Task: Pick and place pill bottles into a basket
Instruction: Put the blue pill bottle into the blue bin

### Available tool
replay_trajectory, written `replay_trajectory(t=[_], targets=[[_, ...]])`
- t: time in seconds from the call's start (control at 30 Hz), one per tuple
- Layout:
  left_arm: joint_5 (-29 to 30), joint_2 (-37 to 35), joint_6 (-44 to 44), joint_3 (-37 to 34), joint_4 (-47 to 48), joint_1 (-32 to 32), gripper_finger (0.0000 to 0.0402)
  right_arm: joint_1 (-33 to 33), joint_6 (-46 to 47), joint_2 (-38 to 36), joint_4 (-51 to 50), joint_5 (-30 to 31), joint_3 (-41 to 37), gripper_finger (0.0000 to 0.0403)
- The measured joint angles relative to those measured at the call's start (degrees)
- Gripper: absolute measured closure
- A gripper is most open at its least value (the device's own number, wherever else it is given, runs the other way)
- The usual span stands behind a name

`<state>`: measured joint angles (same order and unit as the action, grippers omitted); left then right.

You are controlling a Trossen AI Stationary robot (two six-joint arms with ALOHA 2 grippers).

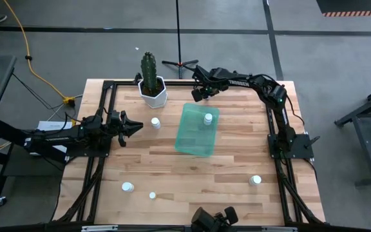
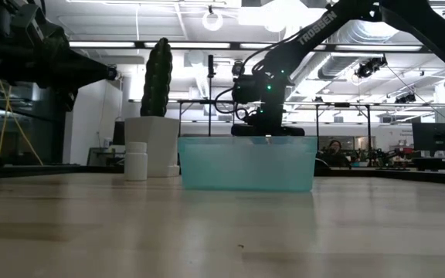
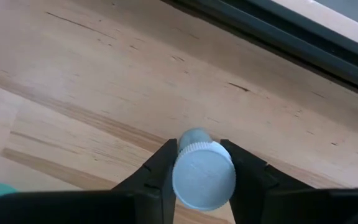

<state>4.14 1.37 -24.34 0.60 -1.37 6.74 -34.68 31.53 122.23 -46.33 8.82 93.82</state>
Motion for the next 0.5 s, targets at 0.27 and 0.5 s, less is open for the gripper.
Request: replay_trajectory(t=[0.27, 0.5], targets=[[0.00, 0.00, 0.00, 0.00, 0.00, 0.01, 0.0307, 0.00, -0.04, 0.00, -0.13, -0.38, 0.00, 0.0295], [0.00, -0.02, 0.00, 0.00, -0.01, 0.01, 0.0307, 0.00, -0.65, -0.85, -1.36, -3.24, 0.00, 0.0304]])
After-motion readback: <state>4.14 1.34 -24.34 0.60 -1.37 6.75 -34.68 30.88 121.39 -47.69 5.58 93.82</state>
